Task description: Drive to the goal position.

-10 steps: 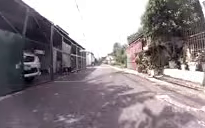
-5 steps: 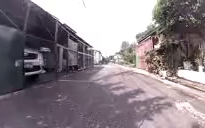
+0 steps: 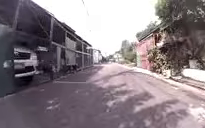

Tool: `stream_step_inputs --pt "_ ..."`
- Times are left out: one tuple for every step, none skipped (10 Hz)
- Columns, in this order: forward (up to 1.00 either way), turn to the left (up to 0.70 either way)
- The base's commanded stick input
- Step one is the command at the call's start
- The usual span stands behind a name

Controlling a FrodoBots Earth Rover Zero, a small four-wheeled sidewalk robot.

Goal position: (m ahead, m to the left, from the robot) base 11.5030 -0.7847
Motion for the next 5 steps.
stream_step_inputs --pt "0.62 0.0" --pt "0.63 0.0" --pt "0.63 0.0" --pt "0.63 0.0" --pt "0.63 0.0"
